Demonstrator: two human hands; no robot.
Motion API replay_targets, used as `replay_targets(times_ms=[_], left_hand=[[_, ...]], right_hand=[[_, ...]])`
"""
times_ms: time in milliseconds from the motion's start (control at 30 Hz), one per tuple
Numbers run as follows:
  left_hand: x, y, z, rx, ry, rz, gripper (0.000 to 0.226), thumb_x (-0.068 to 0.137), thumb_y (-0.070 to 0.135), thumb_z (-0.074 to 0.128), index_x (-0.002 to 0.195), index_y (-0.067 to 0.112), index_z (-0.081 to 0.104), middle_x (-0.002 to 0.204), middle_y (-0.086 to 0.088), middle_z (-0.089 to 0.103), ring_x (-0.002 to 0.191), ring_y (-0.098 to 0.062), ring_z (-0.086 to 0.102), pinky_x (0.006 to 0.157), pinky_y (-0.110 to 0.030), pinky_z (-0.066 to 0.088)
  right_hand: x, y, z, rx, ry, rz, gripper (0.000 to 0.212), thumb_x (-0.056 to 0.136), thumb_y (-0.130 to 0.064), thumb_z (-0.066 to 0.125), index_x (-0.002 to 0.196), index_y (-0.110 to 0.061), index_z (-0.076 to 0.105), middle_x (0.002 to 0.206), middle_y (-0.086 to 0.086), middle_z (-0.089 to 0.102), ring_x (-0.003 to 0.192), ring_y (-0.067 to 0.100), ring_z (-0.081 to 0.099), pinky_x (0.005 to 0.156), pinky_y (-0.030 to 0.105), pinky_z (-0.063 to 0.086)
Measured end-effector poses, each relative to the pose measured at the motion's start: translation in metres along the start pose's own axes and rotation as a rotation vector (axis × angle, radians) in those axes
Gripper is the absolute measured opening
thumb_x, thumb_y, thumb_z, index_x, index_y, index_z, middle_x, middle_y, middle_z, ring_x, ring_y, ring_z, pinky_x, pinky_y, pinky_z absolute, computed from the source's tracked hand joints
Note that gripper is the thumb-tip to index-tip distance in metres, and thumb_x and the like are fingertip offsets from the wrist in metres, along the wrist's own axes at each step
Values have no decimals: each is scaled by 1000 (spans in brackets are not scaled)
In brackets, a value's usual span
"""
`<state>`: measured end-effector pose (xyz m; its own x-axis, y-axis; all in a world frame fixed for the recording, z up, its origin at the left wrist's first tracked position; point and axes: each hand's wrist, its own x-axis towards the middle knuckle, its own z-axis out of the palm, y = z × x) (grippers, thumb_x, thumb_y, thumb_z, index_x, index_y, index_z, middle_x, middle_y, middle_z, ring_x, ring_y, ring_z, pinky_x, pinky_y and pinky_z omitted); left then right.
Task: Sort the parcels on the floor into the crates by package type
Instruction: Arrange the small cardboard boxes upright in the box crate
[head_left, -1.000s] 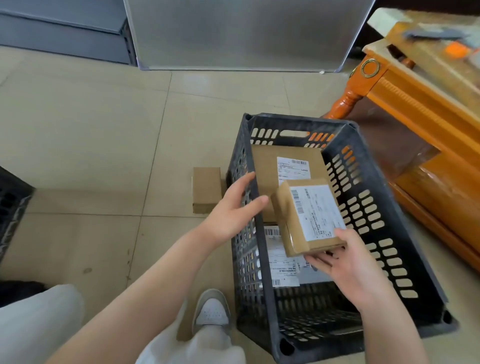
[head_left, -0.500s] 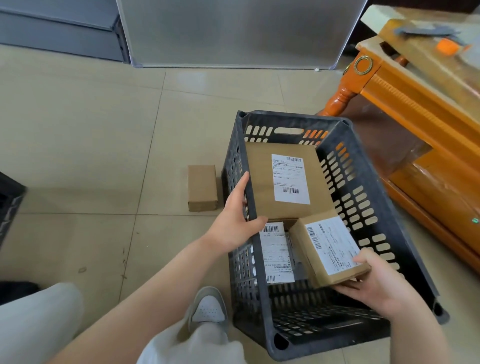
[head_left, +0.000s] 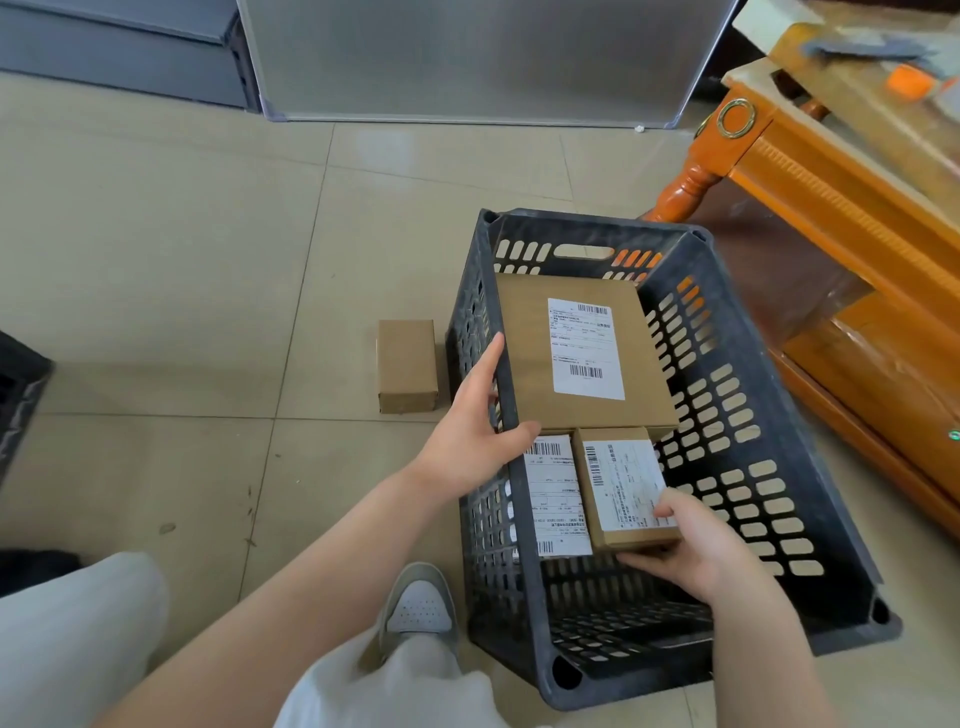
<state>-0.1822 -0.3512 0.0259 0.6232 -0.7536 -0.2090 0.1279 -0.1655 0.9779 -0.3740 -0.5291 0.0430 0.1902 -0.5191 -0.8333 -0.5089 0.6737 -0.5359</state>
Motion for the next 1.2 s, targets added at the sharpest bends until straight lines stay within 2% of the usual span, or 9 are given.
replay_targets(times_ms=[67,233,400,567,700,867,967,1133,1200], left_hand=[[1,-1,0,-10,-3,2,97,88,19,72,153,48,6,154,19,32,136,-7,39,103,-20,43],[2,-3,0,-19,-11,3,97,88,16,72,154,44,6,155,18,29,136,-5,38,91,0,40],[4,-4,0,-4,-11,0,98,87,19,72,154,44,5,156,18,27,138,-4,36,91,5,32],[4,-4,-1,4,-20,-2,98,88,21,72,153,47,3,157,20,24,139,-5,34,103,-12,31],[3,-2,-2,16,-22,-3,98,88,21,72,154,45,3,157,20,22,140,-2,31,102,-8,27],[3,-2,-2,12,-25,-7,99,87,22,72,153,46,3,158,20,20,142,-4,28,117,-26,25],[2,0,-3,34,-28,-4,100,87,24,73,153,47,2,158,19,19,142,-4,27,120,-33,25],[0,3,-3,36,-25,-20,101,85,30,75,151,51,2,158,21,17,141,-7,30,118,-38,30],[0,4,-6,51,-42,-23,100,84,34,74,150,53,1,158,23,16,142,-7,29,118,-40,31]], right_hand=[[2,0,0,-29,25,8,36,97,-2,42,129,-17,50,119,20,59,111,36,59,93,59,53],[4,3,3,-106,82,9,29,98,-3,45,125,-13,52,111,18,59,102,32,61,87,52,57],[6,6,8,-275,92,-33,30,96,-6,49,124,-11,53,111,15,62,107,30,61,90,49,57],[7,7,11,-392,87,-63,41,92,-21,66,129,-11,52,114,11,64,108,26,60,90,44,55],[9,8,12,-409,76,-75,41,93,-17,68,130,-7,53,112,10,65,108,26,61,93,45,54],[5,9,11,-493,89,-95,44,92,-25,71,130,-10,54,111,6,65,109,24,59,101,47,50],[1,9,14,-529,113,-105,49,92,-29,70,133,-10,52,117,7,64,113,26,58,105,49,47],[1,12,19,-539,156,-130,45,96,-28,63,136,-11,52,117,8,65,108,25,61,100,44,48],[1,10,21,-452,170,-107,38,98,-26,57,133,-10,53,113,10,67,104,25,63,91,43,51]])
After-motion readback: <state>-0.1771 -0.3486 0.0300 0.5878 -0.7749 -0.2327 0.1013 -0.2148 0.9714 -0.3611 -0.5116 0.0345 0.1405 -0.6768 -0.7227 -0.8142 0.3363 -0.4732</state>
